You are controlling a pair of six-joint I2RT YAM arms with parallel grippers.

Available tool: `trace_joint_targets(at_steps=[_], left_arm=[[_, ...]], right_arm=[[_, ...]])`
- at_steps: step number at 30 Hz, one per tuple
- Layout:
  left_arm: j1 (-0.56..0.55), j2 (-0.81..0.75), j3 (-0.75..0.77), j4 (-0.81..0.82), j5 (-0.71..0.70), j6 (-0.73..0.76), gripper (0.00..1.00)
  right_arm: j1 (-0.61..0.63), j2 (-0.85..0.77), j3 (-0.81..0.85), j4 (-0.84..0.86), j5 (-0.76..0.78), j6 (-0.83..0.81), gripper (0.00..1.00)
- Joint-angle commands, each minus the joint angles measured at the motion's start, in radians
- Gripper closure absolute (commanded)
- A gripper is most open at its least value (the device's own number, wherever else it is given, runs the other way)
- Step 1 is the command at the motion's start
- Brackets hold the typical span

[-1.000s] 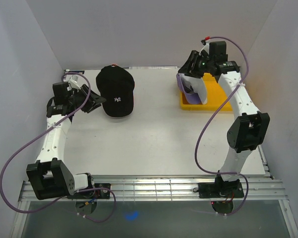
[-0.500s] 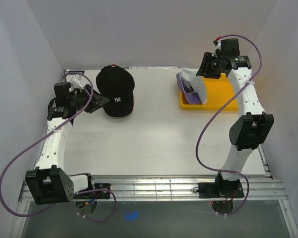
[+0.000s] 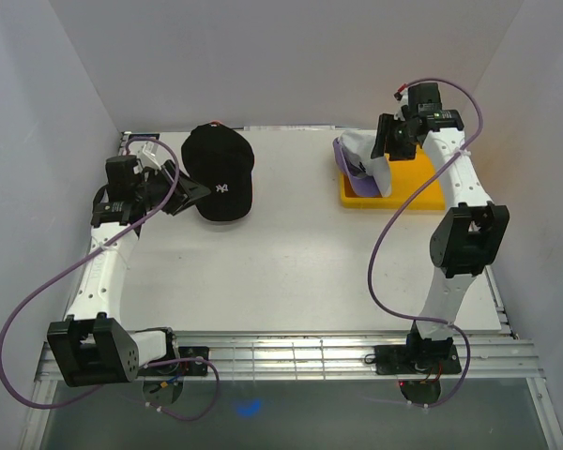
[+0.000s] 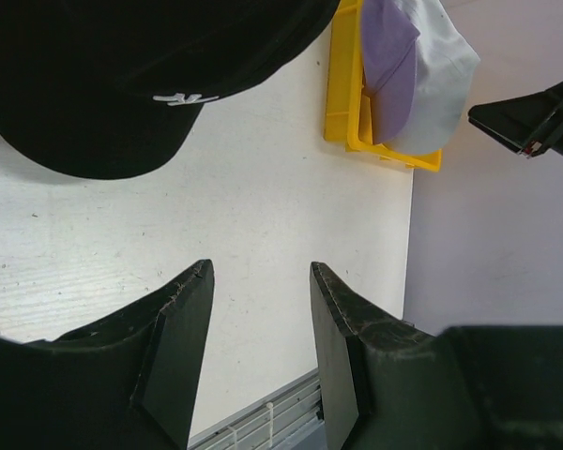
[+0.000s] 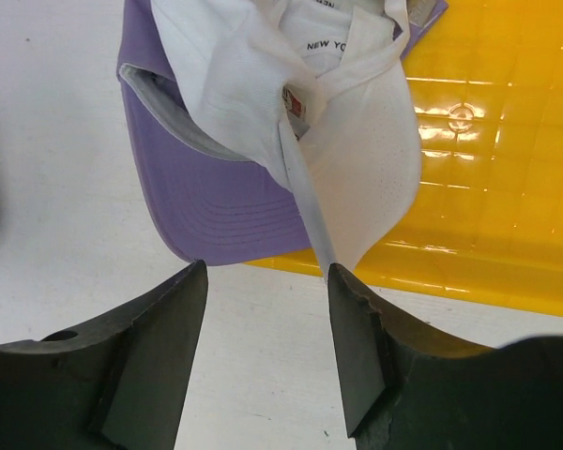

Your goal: Stack the hats

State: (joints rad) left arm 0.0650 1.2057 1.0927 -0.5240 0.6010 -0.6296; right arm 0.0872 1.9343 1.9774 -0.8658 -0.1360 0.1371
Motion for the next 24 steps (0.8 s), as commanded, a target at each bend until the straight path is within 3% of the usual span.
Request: trace_joint_targets(at_steps=[1, 24], left_arm=[[-0.010, -0.040, -0.001, -0.001, 0.000, -0.001, 0.44], [-0.048, -0.044, -0.004, -0.024, -0.050, -0.005, 0.44]], right_arm=[[-0.001, 0.011, -0.025, 0.010, 0.015, -0.028, 0.40], [-0.001, 0.035, -0.104, 0.045, 0.058, -0.037, 0.41]])
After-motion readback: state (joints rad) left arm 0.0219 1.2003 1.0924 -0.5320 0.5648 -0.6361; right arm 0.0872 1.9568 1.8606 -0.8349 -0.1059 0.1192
